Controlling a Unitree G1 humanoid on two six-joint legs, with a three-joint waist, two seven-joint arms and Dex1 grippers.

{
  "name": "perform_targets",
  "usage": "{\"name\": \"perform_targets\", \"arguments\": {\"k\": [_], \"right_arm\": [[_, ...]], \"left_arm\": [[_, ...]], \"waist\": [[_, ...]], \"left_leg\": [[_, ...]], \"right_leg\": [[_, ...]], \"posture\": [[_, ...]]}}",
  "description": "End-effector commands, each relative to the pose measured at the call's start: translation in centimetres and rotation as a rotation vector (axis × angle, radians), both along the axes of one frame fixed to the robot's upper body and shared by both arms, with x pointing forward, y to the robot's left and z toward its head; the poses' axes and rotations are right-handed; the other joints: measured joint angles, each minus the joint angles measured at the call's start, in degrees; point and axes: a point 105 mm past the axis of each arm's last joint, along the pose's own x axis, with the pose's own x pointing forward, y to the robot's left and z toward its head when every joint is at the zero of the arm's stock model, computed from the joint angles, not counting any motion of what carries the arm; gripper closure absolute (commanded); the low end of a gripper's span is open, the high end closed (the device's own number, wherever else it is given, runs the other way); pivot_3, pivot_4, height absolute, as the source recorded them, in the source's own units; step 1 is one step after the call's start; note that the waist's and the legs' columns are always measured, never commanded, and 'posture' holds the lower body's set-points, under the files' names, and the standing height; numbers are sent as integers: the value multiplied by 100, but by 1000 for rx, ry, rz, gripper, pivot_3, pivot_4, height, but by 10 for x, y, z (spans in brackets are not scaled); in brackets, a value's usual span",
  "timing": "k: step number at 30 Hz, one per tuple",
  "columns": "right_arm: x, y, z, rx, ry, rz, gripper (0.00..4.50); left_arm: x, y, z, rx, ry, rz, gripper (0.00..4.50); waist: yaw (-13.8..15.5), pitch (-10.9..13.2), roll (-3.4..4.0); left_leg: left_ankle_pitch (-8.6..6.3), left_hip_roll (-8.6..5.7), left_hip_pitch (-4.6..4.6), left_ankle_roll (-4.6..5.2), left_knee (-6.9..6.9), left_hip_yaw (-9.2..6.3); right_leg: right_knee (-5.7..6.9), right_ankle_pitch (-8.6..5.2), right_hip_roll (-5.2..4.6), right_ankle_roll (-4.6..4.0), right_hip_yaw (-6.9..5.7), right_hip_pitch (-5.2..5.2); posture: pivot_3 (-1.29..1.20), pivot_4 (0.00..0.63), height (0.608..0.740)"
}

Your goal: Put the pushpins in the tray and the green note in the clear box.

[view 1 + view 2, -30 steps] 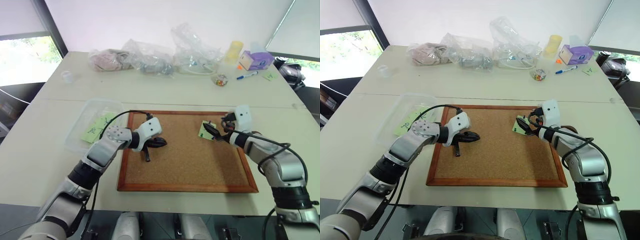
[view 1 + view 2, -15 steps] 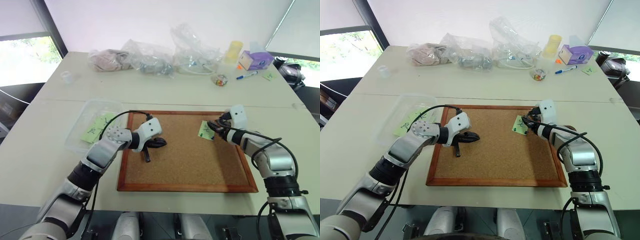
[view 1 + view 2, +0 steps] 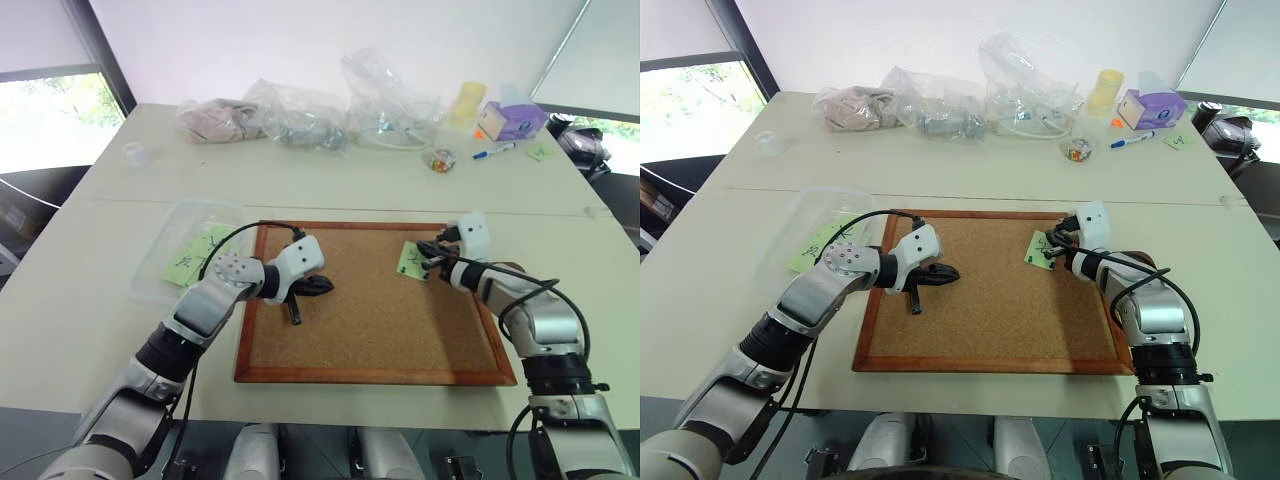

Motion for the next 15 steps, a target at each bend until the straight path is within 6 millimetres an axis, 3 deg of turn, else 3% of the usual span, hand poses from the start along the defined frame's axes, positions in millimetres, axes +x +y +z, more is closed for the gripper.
{"name": "perform_targets", "arguments": {"k": [1, 15], "right_arm": [[3, -9, 38, 1, -177, -41, 4427], [-3, -21, 49, 22, -277, -112, 4427]], "left_arm": [[0, 10, -18, 85, 42, 33, 4500], [1, 9, -19, 90, 41, 20, 4500]], "waist": [[-1, 1, 3], [-14, -4, 16]], "left_leg": [[0, 0, 0, 0, 0, 1], [0, -1, 4, 0, 0, -1]], "right_leg": [[0, 0, 0, 0, 0, 0], [2, 0, 0, 0, 0, 4]], "posture": [[0, 150, 737], [0, 150, 737]]}}
